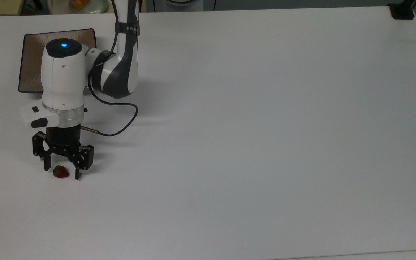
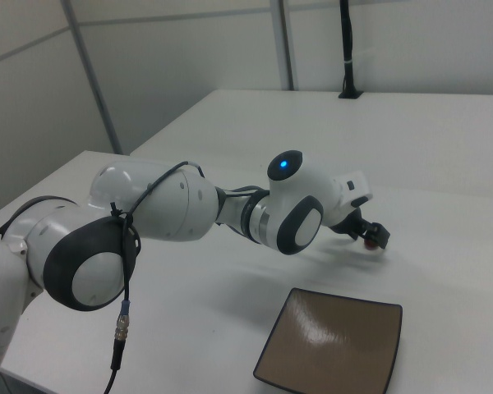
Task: Strawberries on a ceramic plate
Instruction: 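Close the gripper fingers around the red strawberry, then lift the strawberry and carry it over the brown square plate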
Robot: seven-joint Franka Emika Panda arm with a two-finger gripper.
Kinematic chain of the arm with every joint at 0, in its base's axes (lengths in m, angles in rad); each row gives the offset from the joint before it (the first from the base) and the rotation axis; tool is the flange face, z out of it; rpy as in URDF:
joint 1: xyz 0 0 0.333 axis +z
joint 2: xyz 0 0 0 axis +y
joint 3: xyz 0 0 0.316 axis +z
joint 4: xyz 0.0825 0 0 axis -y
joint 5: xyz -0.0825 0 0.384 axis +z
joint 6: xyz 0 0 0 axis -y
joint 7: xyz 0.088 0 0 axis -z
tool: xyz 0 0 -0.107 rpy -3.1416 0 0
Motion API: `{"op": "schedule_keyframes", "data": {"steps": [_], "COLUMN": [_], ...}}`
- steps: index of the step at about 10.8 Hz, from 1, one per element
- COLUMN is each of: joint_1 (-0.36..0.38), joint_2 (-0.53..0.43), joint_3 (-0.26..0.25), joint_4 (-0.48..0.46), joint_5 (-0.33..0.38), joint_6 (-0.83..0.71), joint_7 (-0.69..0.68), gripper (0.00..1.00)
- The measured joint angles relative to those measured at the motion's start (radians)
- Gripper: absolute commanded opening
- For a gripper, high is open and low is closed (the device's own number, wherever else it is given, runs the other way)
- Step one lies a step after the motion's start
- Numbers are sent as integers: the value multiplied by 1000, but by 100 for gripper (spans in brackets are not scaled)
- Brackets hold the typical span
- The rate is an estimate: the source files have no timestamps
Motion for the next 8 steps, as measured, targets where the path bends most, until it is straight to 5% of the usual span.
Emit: {"op": "schedule_keyframes", "data": {"steps": [1, 3, 8], "joint_1": [-3, -6, -6], "joint_2": [1, 1, -19], "joint_3": [0, 0, 0], "joint_4": [4, 8, 21], "joint_5": [0, -1, -5], "joint_6": [0, 0, 0], "joint_7": [-9, -14, -34], "gripper": [18, 13, 11]}}
